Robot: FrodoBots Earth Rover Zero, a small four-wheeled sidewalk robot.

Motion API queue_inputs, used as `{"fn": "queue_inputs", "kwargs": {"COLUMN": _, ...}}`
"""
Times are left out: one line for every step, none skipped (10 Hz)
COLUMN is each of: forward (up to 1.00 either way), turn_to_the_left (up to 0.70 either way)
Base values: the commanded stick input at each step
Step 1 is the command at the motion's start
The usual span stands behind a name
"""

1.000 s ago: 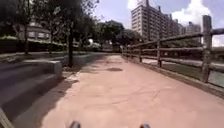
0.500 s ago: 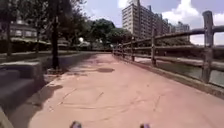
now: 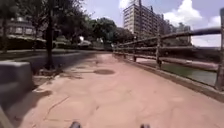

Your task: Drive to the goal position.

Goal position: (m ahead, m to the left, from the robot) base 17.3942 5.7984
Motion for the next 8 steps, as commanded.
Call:
{"fn": "queue_inputs", "kwargs": {"forward": 0.70, "turn_to_the_left": 0.35}}
{"fn": "queue_inputs", "kwargs": {"forward": 0.70, "turn_to_the_left": 0.35}}
{"fn": "queue_inputs", "kwargs": {"forward": 0.70, "turn_to_the_left": 0.35}}
{"fn": "queue_inputs", "kwargs": {"forward": 0.70, "turn_to_the_left": 0.33}}
{"fn": "queue_inputs", "kwargs": {"forward": 0.70, "turn_to_the_left": 0.22}}
{"fn": "queue_inputs", "kwargs": {"forward": 0.70, "turn_to_the_left": 0.01}}
{"fn": "queue_inputs", "kwargs": {"forward": 0.70, "turn_to_the_left": 0.00}}
{"fn": "queue_inputs", "kwargs": {"forward": 0.70, "turn_to_the_left": 0.00}}
